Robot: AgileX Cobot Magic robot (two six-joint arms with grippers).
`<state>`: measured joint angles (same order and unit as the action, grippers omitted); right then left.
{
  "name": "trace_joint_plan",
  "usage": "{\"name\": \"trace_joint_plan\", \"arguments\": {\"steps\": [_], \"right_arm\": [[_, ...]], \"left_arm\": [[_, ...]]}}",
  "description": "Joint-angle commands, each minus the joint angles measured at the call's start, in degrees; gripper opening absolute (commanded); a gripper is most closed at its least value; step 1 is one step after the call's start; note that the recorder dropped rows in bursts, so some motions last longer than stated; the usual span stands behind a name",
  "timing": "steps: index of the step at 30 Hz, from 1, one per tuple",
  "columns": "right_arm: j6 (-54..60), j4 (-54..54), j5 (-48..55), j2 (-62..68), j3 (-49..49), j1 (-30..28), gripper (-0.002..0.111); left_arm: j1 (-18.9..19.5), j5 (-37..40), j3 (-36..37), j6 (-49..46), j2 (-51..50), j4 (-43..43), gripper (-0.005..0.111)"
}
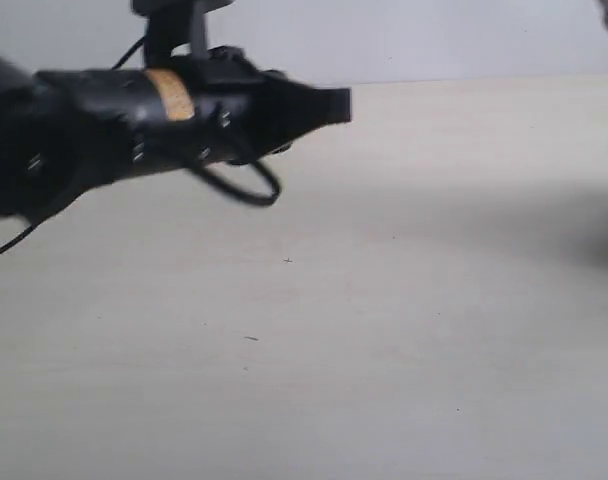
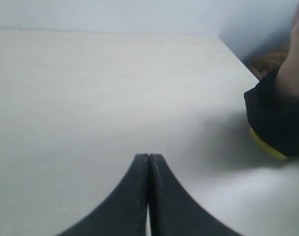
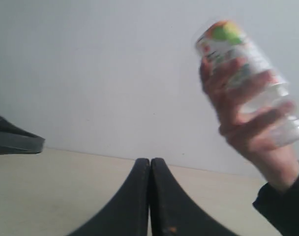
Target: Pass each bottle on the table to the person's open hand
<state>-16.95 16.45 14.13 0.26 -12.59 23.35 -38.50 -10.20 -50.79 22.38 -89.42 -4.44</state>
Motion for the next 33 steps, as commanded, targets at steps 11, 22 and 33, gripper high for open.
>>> {"name": "trace_joint_plan", "arguments": {"steps": [11, 22, 33], "right_arm": [[0.2, 0.0, -0.2, -0.3, 0.3, -0.3, 0.000], [0.2, 0.0, -0.2, -0.3, 0.3, -0.3, 0.000], [0.2, 0.0, -0.2, -0.3, 0.3, -0.3, 0.000]], "left_arm": [[0.2, -22.7, 38.7, -4.0, 38.4, 0.9, 0.000], [0.2, -22.9, 50.8, -3.0, 63.3, 2.2, 0.000], [0.2, -8.0, 50.8, 0.9, 75.6, 8.8, 0.000]]}}
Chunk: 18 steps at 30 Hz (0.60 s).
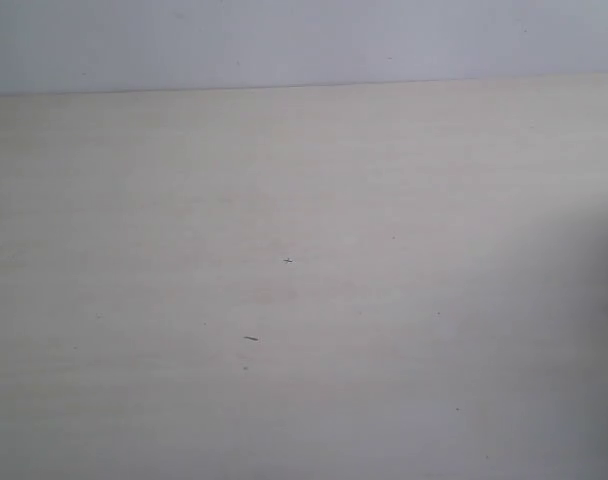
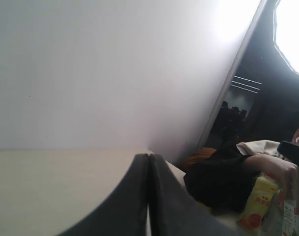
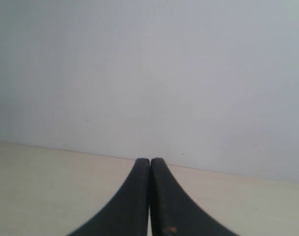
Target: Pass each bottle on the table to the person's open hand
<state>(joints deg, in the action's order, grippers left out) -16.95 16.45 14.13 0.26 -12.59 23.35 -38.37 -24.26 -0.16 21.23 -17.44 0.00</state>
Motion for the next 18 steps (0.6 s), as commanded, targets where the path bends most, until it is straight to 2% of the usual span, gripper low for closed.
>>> {"name": "trace_joint_plan", "arguments": {"steps": [1, 9, 18], "right_arm": [[0.2, 0.0, -0.2, -0.3, 0.3, -0.3, 0.000], [0.2, -0.2, -0.2, -0.3, 0.3, -0.3, 0.000], [0.2, -0.2, -0.2, -0.3, 0.3, -0.3, 0.000]], "left_arm": [[0.1, 7.4, 0.2, 2.2, 4.3, 4.4, 0.000], [0.1, 15.8, 0.2, 3.0, 7.8, 4.4, 0.000], [0.1, 16.0, 0.2, 3.0, 7.8, 4.4, 0.000]]}}
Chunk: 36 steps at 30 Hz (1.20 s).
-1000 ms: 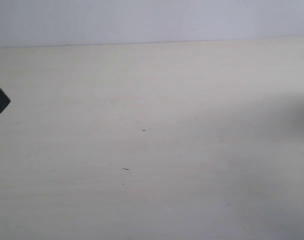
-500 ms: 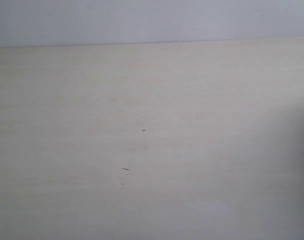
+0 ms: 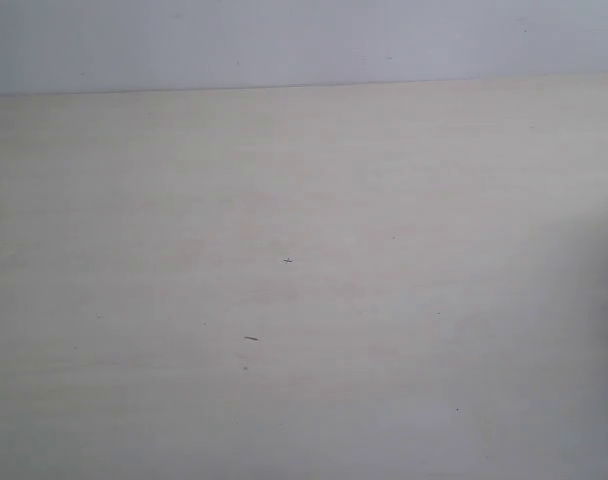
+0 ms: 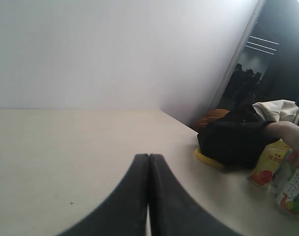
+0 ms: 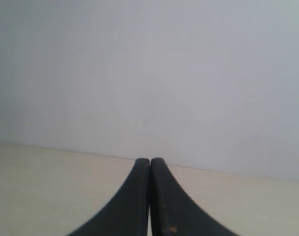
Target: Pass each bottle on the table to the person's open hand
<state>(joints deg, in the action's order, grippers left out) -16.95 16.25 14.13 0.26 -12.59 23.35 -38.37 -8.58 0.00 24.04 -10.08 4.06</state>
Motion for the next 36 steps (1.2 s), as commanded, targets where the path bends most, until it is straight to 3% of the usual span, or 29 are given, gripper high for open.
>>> {"name": "trace_joint_plan", "arguments": {"steps": [1, 13, 22, 28, 36], "right_arm": [[0.2, 0.0, -0.2, -0.3, 0.3, -0.3, 0.000], [0.2, 0.0, -0.2, -0.3, 0.3, -1.0, 0.000], [0.5, -1.2, 1.6, -0.3, 1.9, -15.2, 0.000], [0.5, -0.9, -8.1, -0.3, 9.3, -22.8, 0.000], [0.5, -1.1, -8.0, -0.3, 12.6, -25.8, 0.000]], "left_arm": [[0.1, 0.3, 0.0, 0.2, 0.4, 0.3, 0.000], [0.1, 0.3, 0.0, 0.2, 0.4, 0.3, 0.000], [0.1, 0.3, 0.0, 0.2, 0.4, 0.3, 0.000], [0.1, 0.3, 0.0, 0.2, 0.4, 0.3, 0.000], [0.1, 0.3, 0.0, 0.2, 0.4, 0.3, 0.000]]}}
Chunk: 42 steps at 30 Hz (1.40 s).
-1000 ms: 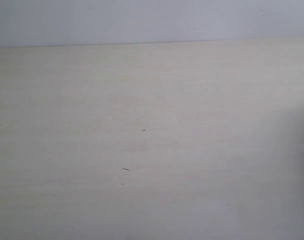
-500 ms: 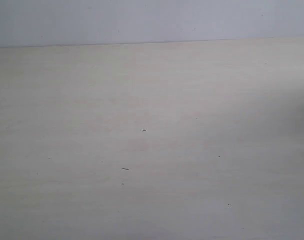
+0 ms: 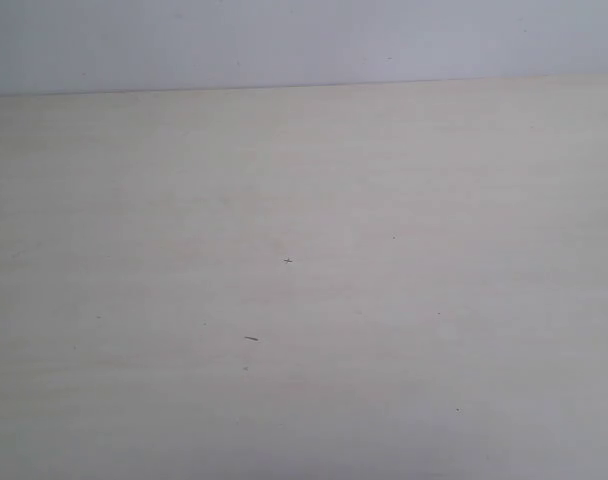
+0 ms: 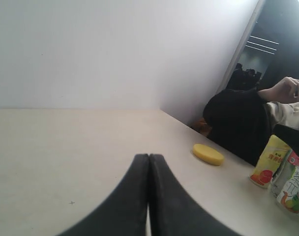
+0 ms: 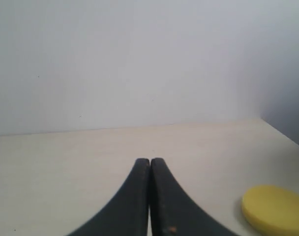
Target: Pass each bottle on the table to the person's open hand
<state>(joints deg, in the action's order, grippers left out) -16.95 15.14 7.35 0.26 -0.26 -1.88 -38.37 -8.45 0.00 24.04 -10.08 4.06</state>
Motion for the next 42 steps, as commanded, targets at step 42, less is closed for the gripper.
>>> {"name": "trace_joint_plan", "arguments": {"steps": [42], "right_arm": [[7.9, -10.7, -2.4, -0.3, 0.3, -0.6, 0.000]], "left_arm": [[0.1, 0.2, 0.0, 0.2, 0.4, 0.3, 0.000]]}}
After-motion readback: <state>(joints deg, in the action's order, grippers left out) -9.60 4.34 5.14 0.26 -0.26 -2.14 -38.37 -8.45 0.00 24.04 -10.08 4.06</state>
